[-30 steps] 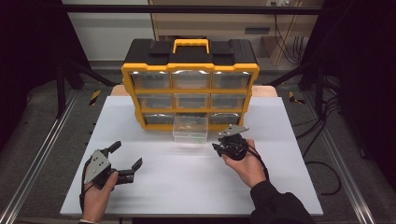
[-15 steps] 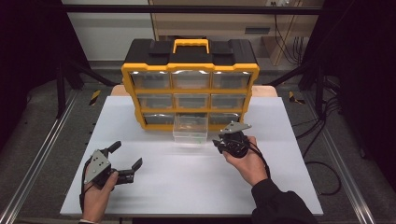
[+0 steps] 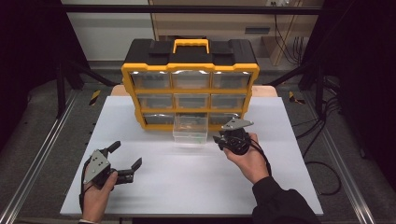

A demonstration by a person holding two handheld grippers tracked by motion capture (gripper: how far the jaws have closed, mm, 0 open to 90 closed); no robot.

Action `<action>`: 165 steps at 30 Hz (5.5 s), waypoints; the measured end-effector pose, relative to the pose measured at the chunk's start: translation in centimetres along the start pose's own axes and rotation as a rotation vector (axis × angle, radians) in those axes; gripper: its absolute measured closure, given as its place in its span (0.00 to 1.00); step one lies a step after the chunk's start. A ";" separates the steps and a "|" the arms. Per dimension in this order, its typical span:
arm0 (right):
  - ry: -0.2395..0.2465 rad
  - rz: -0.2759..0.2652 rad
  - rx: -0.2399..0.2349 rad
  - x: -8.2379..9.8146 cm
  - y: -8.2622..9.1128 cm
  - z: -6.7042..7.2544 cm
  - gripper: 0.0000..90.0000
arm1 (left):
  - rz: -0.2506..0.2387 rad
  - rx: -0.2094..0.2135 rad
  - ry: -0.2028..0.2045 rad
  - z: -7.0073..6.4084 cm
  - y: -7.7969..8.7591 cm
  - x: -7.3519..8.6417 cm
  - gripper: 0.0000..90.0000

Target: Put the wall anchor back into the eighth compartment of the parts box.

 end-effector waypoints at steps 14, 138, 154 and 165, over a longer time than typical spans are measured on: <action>0.011 -0.020 -0.007 -1.2 0.4 0.4 0.73 | -0.003 -0.001 0.003 0.0 0.0 0.0 0.01; 0.041 -0.058 -0.061 -9.0 -1.9 3.2 0.48 | 0.001 0.001 0.004 0.0 0.0 0.1 0.01; 0.050 -0.119 0.038 -7.7 1.2 2.1 0.17 | -0.002 -0.008 0.004 0.1 0.3 -0.1 0.01; 0.032 -0.130 0.045 -5.6 2.5 1.0 0.09 | 0.003 -0.009 0.004 0.1 0.2 0.1 0.01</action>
Point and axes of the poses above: each handheld gripper's, and its own axes: y roughly backward along the jaws, x roughly out of its underside, z roughly to its left, the point moved 9 cm from there along -y, roughly forward along the jaws, and after that the axes turned 1 degree about -y, right-handed, at the moved point
